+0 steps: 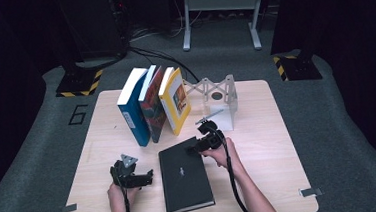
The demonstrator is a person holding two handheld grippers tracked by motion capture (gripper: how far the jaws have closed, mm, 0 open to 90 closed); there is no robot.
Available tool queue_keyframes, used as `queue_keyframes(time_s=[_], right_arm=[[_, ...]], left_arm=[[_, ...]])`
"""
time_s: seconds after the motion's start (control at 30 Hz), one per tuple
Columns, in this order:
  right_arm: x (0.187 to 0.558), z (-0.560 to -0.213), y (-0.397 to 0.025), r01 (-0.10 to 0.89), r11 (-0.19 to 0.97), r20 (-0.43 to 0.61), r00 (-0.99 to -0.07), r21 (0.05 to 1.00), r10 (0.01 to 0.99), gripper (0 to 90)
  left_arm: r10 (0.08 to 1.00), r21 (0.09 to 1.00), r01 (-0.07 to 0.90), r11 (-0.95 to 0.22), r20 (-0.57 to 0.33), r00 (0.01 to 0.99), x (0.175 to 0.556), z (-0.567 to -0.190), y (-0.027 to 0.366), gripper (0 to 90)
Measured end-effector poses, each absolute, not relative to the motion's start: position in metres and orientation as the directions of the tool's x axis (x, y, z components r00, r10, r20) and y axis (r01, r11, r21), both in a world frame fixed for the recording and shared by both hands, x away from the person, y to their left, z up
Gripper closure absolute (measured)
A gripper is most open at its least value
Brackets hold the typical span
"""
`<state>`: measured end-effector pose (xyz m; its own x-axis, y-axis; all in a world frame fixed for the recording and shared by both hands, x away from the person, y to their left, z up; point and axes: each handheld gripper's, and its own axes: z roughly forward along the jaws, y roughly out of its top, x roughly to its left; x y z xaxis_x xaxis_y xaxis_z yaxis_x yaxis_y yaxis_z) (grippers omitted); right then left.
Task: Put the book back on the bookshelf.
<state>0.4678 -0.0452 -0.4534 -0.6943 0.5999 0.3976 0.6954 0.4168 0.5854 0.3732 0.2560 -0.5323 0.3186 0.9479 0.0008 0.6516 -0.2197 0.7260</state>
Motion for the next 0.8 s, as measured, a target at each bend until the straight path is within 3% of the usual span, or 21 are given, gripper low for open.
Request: queue_keyframes(time_s=[0.27,0.6,0.8], right_arm=[[0.471,-0.446,-0.046,0.728,0.378,0.455,-0.665,0.571,0.593,62.0],[0.474,-0.443,-0.044,0.743,0.39,0.463,-0.653,0.544,0.599,61.8],[0.473,-0.44,-0.045,0.752,0.365,0.492,-0.644,0.549,0.586,67.0]], left_arm=[[0.948,0.726,0.651,-0.219,0.001,0.318,0.373,-0.532,0.256,0.0],[0.948,0.727,0.651,-0.219,0.0,0.318,0.373,-0.532,0.256,0.0],[0.948,0.726,0.652,-0.219,0.0,0.318,0.373,-0.532,0.256,0.0]])
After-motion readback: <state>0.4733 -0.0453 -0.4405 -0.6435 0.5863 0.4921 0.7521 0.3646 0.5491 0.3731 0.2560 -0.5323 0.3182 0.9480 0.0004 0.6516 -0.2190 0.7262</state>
